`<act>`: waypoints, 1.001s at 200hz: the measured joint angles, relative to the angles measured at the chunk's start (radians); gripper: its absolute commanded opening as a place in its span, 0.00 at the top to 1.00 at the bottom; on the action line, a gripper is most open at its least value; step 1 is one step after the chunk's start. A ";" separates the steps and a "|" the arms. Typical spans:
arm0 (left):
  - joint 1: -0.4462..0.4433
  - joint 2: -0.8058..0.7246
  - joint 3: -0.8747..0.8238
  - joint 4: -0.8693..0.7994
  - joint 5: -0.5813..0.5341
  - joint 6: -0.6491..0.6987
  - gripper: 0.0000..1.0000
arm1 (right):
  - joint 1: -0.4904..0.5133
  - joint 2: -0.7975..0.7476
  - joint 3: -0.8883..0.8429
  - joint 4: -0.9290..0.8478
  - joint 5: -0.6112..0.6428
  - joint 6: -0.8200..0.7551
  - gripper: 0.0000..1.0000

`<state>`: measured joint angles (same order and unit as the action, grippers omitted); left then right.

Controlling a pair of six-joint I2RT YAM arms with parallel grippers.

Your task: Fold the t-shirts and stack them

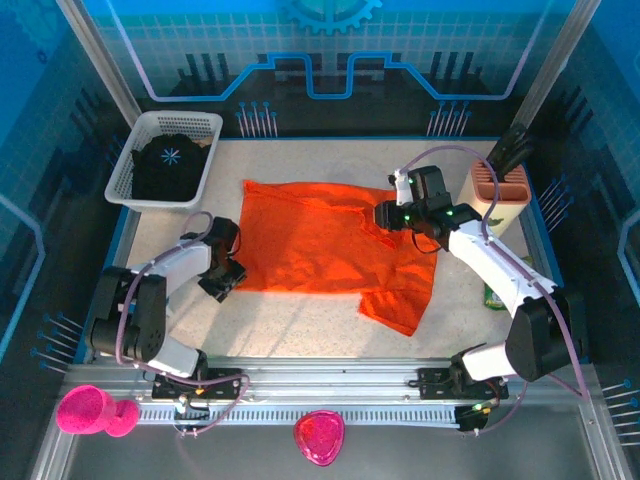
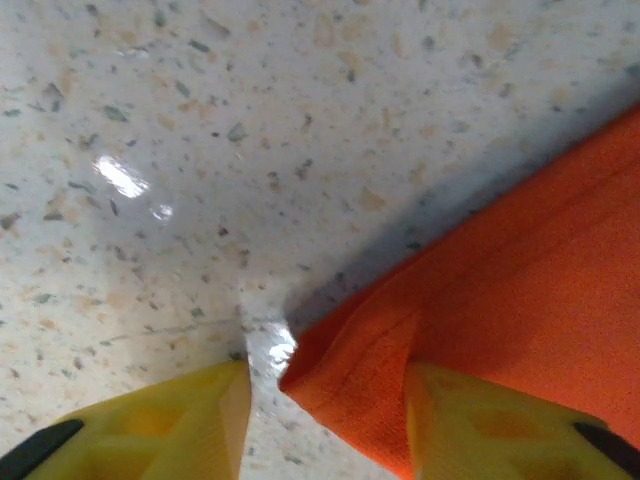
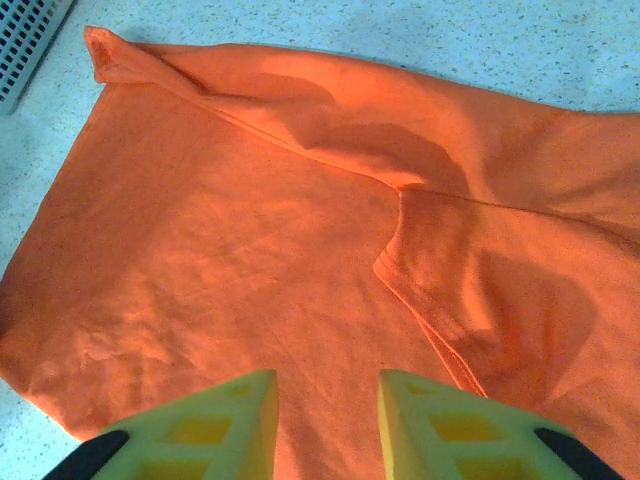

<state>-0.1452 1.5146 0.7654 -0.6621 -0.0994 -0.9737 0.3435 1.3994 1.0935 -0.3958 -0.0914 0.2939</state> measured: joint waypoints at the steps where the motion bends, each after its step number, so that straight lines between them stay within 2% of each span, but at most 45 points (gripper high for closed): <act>1: 0.000 0.000 0.001 -0.001 -0.001 0.001 0.60 | 0.000 0.000 0.000 0.000 0.000 0.000 0.67; 71: 0.000 0.117 0.116 -0.114 -0.017 0.037 0.85 | -0.011 -0.001 -0.002 -0.002 0.000 -0.003 0.67; 90: 0.000 0.152 0.153 -0.146 -0.019 0.057 1.00 | -0.011 -0.003 -0.003 -0.009 0.000 -0.013 0.65; 119: 0.000 0.156 0.161 -0.154 -0.019 0.067 1.00 | -0.011 -0.060 -0.034 -0.017 -0.007 -0.055 0.58; 185: 0.000 0.144 0.155 -0.127 -0.016 0.091 1.00 | -0.010 -0.372 -0.060 -0.031 -0.026 -0.234 0.29; 200: 0.000 0.138 0.151 -0.106 -0.012 0.095 1.00 | -0.002 -0.410 -0.055 -0.063 -0.050 -0.299 0.27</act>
<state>-0.1452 1.6527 0.9161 -0.7685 -0.1112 -0.8787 0.3420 0.9894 1.0382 -0.4583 -0.1417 -0.0048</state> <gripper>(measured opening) 0.051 0.716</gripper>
